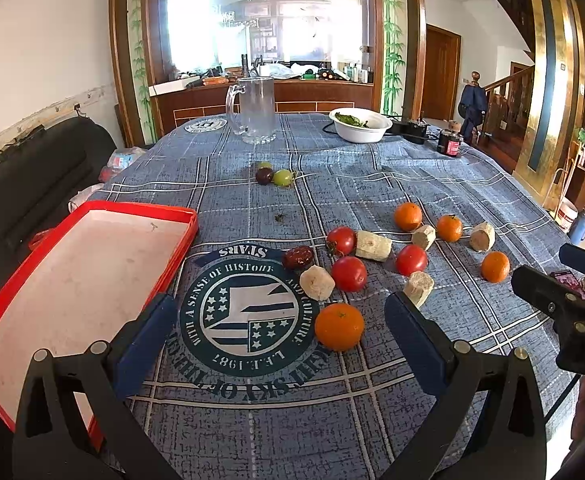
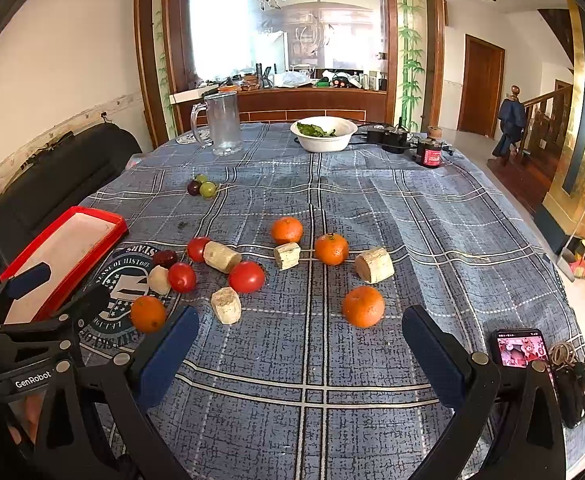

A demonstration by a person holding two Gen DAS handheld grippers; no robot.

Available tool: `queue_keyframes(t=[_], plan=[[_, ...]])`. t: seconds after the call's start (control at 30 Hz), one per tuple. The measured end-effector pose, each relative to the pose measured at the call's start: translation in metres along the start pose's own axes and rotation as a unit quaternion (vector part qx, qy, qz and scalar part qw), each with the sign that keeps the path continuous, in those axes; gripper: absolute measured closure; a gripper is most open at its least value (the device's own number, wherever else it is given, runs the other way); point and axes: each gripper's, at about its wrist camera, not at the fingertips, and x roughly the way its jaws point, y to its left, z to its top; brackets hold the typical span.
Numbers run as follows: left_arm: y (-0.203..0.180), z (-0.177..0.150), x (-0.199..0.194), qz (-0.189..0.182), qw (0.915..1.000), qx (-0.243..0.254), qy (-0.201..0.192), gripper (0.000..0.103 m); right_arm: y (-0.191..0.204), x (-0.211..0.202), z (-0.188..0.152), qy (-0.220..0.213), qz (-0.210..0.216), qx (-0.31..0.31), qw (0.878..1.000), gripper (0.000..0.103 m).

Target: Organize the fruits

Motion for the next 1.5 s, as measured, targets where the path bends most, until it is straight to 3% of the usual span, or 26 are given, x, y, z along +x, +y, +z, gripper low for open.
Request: queue_keyframes(t=[0.23,0.63,0.83,0.93,1.1,1.27,1.37,1.43,1.47,1.5], plan=[[0.006,-0.001,0.006,-0.005,0.9999,-0.005,0.009,0.0,-0.001,0.004,0.0,0.003,0.003,0.001,1.0,0.001],[0.016,-0.014,0.033,-0.028,0.9971,-0.029,0.064,0.0,-0.011,0.027,-0.004,0.028,0.011,0.017,0.999,0.001],[-0.007,-0.016,0.041,-0.058,0.995,0.011,0.081,0.014,-0.017,0.039,-0.006,0.048,0.03,0.03,0.998,0.004],[-0.013,-0.016,0.049,-0.065,0.9932,0.017,0.095,0.017,-0.013,0.048,-0.004,0.066,0.063,0.026,0.995,0.02],[-0.015,-0.016,0.06,-0.081,0.9889,0.012,0.124,0.039,0.007,0.071,0.0,0.105,0.114,0.011,0.988,0.044],[-0.014,-0.017,0.061,-0.09,0.9878,0.012,0.127,0.05,0.019,0.091,0.001,0.132,0.142,0.013,0.981,0.05],[-0.016,-0.017,0.059,-0.106,0.9868,0.015,0.122,0.069,0.023,0.101,0.001,0.147,0.148,0.012,0.978,0.057],[-0.02,-0.017,0.057,-0.101,0.9874,0.025,0.119,0.069,0.025,0.104,0.001,0.145,0.143,0.005,0.979,0.064],[-0.019,-0.017,0.058,-0.102,0.9873,0.026,0.119,0.069,0.025,0.104,0.0,0.146,0.142,0.001,0.979,0.076],[-0.018,-0.017,0.058,-0.104,0.987,0.023,0.12,0.069,0.026,0.105,0.0,0.147,0.144,-0.002,0.979,0.078]])
